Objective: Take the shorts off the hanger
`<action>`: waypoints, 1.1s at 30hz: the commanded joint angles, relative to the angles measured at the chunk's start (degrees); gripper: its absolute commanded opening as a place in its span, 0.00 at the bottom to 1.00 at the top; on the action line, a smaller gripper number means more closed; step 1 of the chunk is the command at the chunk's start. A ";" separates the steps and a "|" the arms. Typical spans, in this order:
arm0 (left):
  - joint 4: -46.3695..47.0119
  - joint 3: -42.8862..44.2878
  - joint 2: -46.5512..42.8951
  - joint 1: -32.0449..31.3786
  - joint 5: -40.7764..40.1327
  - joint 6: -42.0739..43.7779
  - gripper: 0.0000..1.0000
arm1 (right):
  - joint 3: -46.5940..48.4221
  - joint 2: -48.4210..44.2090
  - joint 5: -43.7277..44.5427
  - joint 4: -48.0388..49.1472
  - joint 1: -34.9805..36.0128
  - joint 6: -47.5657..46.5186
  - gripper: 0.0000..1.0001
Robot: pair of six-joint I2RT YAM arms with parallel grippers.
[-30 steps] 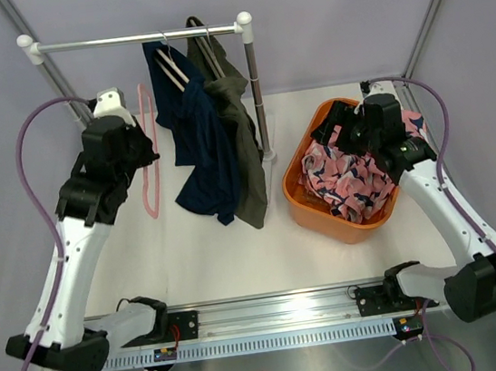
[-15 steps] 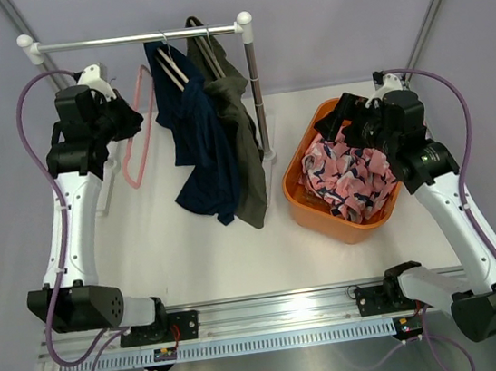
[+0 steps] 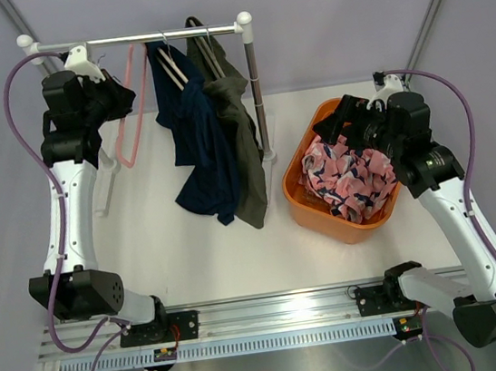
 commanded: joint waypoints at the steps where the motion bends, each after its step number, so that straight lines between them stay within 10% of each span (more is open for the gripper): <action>1: 6.67 1.32 -1.34 0.19 0.89 0.09 0.00 | 0.18 -1.45 -1.70 2.17 -0.05 -0.64 0.91; 33: 10.98 16.70 13.59 -4.11 -12.73 -2.72 0.01 | 0.53 1.45 -3.81 4.11 -0.05 0.33 0.90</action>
